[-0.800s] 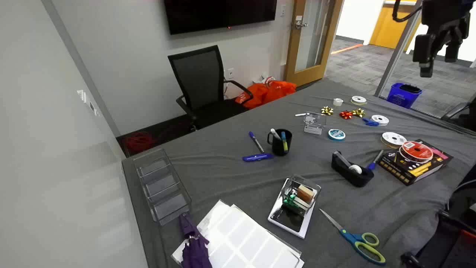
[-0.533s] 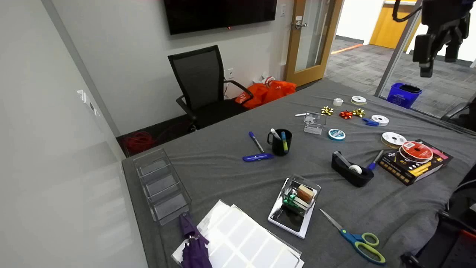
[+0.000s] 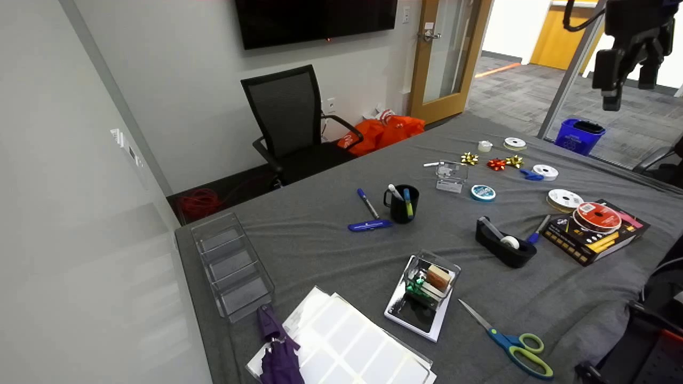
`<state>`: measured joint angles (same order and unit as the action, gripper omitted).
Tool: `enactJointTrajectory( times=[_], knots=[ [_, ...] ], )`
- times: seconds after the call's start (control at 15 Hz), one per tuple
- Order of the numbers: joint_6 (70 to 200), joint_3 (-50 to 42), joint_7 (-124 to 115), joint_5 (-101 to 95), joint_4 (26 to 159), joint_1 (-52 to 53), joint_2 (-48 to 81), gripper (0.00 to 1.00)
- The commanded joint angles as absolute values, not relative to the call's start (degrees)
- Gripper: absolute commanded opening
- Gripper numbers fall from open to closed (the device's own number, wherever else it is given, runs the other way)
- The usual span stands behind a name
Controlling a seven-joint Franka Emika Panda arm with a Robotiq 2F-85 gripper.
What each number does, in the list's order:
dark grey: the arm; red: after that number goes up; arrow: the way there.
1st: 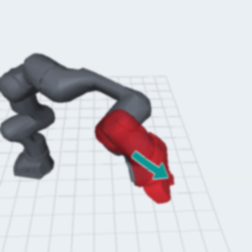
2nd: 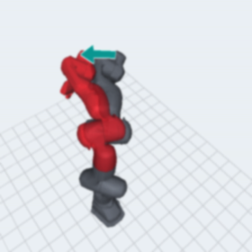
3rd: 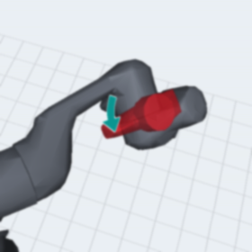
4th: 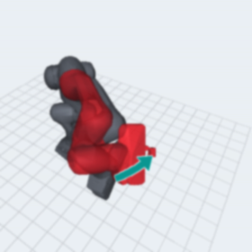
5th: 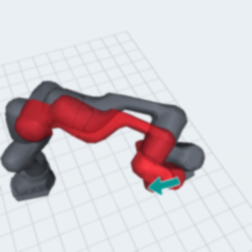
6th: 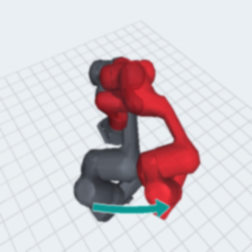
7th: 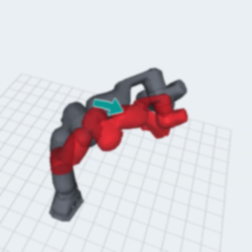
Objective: Move the clear container on the left to the right.
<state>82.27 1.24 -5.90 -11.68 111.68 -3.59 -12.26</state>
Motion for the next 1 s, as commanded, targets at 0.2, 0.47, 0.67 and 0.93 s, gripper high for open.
enactJointTrajectory(
  times=[0.2, 0.47, 0.67, 0.93],
  knots=[
    [82.3, 0.5, -5.6, -11.7, 111.5, -2.8, -11.5, 1.0],
    [86.1, -0.8, -4.4, -10.8, 112.7, -3.2, -10.7, 1.0],
    [91.3, -1.8, -4.8, -8.8, 115.3, -3.3, -10.2, 1.0],
    [100.4, -2.8, -3.2, -1.7, 121.6, -2.9, -10.4, 1.0]
  ],
)
